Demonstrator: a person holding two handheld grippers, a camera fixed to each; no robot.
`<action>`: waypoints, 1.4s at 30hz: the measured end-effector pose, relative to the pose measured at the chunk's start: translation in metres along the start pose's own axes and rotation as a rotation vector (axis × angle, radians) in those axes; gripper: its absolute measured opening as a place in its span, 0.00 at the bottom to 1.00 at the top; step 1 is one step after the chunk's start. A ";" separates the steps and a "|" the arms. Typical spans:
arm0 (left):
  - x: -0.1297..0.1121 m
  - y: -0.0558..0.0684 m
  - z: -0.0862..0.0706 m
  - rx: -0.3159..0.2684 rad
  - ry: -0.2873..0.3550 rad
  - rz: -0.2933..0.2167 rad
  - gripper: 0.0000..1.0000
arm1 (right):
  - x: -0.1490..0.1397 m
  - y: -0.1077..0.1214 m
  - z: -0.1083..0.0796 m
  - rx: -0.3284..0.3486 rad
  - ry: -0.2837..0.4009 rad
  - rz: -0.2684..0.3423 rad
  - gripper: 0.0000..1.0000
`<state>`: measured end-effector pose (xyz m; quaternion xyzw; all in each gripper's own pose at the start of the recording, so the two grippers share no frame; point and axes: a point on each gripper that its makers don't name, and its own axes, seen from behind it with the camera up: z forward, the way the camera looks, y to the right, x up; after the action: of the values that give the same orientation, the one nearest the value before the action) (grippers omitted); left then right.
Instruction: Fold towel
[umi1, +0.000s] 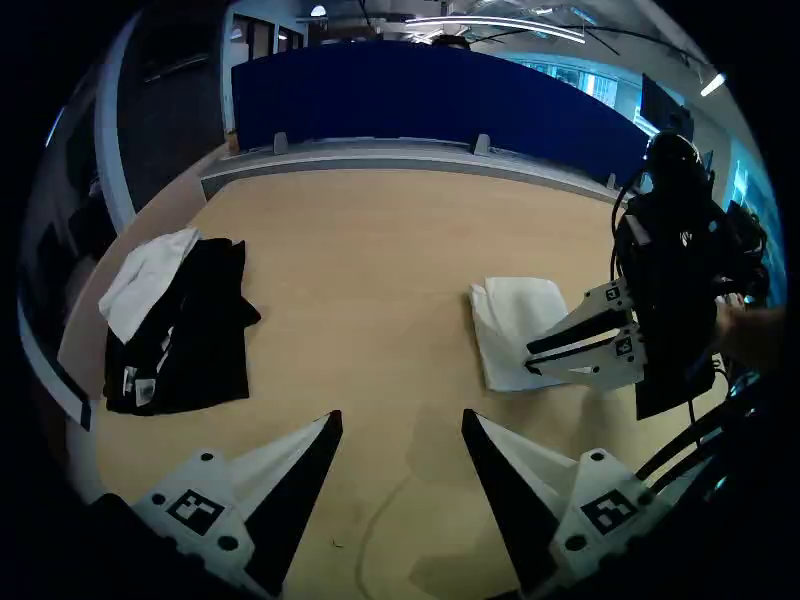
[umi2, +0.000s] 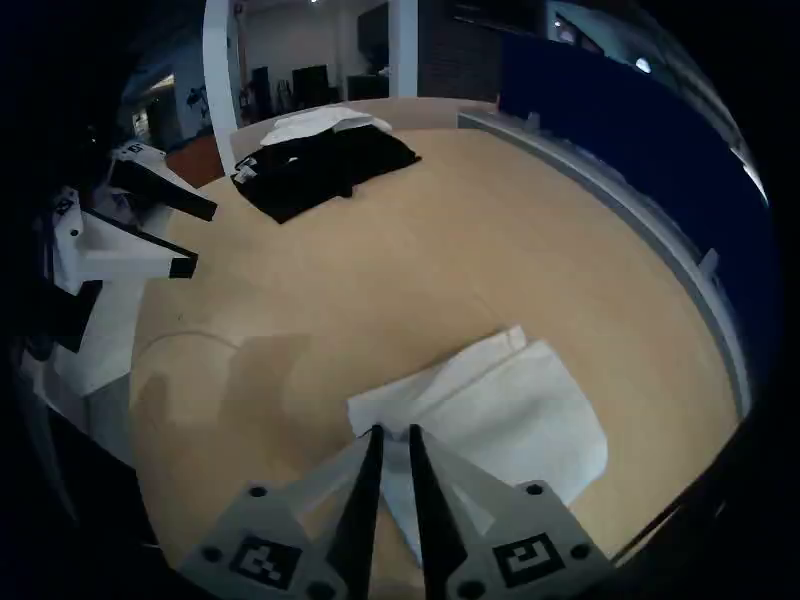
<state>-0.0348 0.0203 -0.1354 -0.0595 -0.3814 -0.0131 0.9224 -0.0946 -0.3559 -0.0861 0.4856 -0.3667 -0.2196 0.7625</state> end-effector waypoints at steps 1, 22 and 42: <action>0.001 0.000 0.000 -0.001 0.000 0.002 0.89 | 0.000 0.000 -0.002 0.001 0.003 0.004 0.38; 0.005 0.002 0.004 0.000 0.000 0.003 0.89 | -0.034 0.016 -0.034 -0.093 0.006 0.126 0.73; 0.006 0.010 0.003 -0.006 0.000 0.015 0.89 | -0.086 0.016 -0.048 -0.155 -0.045 0.214 0.71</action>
<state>-0.0320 0.0307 -0.1302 -0.0652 -0.3808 -0.0076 0.9223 -0.1128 -0.2615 -0.1134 0.3781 -0.4152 -0.1755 0.8086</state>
